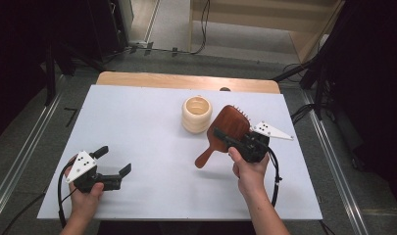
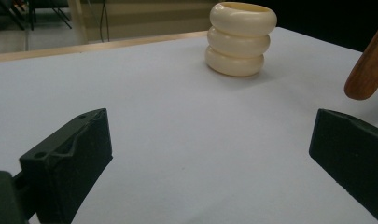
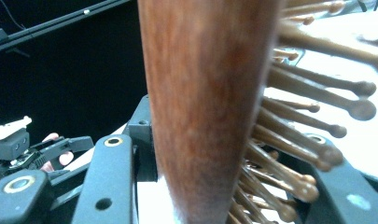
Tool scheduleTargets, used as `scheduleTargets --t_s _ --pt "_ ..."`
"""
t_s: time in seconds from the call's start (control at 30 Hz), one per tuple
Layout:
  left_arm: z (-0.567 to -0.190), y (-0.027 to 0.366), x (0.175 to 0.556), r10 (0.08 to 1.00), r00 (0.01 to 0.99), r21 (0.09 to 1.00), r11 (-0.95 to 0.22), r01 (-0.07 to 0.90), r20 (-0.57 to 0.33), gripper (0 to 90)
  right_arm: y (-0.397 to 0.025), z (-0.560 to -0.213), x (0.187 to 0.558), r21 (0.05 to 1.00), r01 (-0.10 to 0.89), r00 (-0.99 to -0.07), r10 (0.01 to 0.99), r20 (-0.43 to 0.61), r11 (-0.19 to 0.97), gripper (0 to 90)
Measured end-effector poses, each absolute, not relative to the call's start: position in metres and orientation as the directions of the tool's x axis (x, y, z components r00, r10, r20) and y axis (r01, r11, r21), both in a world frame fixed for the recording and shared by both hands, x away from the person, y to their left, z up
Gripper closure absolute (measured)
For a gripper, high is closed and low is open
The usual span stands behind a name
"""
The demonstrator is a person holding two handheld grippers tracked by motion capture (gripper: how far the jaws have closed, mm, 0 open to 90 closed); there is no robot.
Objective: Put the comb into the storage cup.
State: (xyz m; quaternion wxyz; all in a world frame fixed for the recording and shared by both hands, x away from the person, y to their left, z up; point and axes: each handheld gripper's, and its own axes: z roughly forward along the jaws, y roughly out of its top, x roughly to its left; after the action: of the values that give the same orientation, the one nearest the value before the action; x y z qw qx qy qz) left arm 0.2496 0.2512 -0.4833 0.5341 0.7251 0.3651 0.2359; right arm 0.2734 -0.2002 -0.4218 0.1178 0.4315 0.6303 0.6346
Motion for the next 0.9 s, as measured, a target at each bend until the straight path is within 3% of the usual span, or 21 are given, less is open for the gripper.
scheduleTargets --t_s 0.7,0.9 --pt "-0.488 0.267 0.249 0.796 0.605 0.945 -0.18 0.272 -0.022 0.0 -0.204 -0.411 0.291 0.907 0.388 -0.58 0.72 0.381 -0.167 50.2" --pt "-0.488 0.271 0.25 0.805 0.591 0.95 -0.141 0.277 -0.053 0.0 -0.202 -0.409 0.297 0.906 0.388 -0.578 0.722 0.38 -0.167 50.2"
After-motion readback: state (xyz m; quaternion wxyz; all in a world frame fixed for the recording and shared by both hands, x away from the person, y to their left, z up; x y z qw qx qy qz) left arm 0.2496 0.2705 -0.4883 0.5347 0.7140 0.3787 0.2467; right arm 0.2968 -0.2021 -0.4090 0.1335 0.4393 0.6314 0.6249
